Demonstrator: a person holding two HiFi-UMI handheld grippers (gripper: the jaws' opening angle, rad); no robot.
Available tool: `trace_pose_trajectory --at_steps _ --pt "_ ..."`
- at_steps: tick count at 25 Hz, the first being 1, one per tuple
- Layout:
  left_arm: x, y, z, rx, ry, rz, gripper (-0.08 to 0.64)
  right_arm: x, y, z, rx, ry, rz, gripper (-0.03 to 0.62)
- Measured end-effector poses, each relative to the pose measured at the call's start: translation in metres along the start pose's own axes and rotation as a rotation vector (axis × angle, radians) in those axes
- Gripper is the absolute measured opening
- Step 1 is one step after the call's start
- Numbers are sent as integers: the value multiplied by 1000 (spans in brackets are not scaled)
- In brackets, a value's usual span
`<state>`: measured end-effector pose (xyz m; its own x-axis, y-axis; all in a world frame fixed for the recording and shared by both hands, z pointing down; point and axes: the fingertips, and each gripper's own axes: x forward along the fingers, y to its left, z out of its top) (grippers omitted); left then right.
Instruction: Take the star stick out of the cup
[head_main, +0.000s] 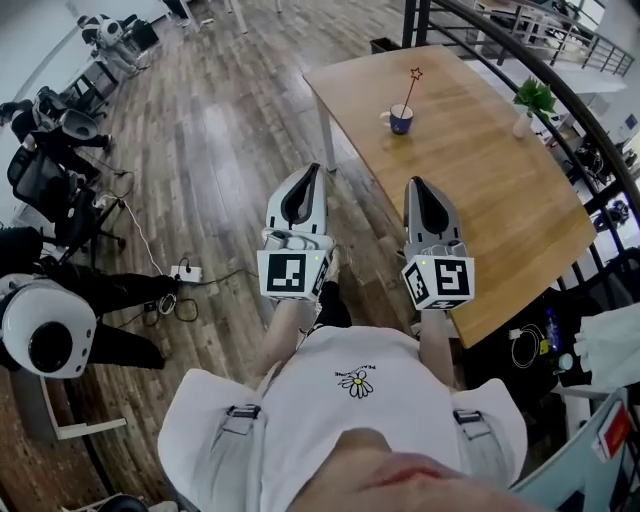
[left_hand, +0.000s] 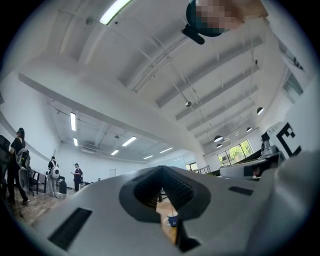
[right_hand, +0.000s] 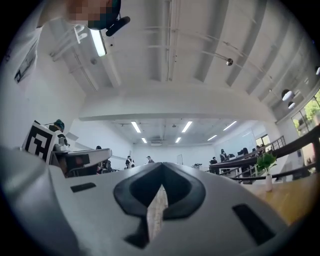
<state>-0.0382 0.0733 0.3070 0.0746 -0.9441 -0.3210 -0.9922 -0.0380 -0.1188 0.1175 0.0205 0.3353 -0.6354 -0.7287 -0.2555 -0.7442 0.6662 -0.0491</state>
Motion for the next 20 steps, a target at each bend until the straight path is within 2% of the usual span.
trace_pose_trajectory --at_steps 4,9,14,20 --pt "34 27 -15 -10 -10 8 15 36 -6 -8 -41 23 -10 6" --pt "106 53 -37 -32 -47 -56 15 101 -27 -16 -168 22 -66 6" --pt "184 80 -51 -63 -70 -125 15 172 -58 -16 -192 21 -187 6" --pt "271 120 -62 -103 -107 -178 15 258 -87 -27 -189 29 -249 6"
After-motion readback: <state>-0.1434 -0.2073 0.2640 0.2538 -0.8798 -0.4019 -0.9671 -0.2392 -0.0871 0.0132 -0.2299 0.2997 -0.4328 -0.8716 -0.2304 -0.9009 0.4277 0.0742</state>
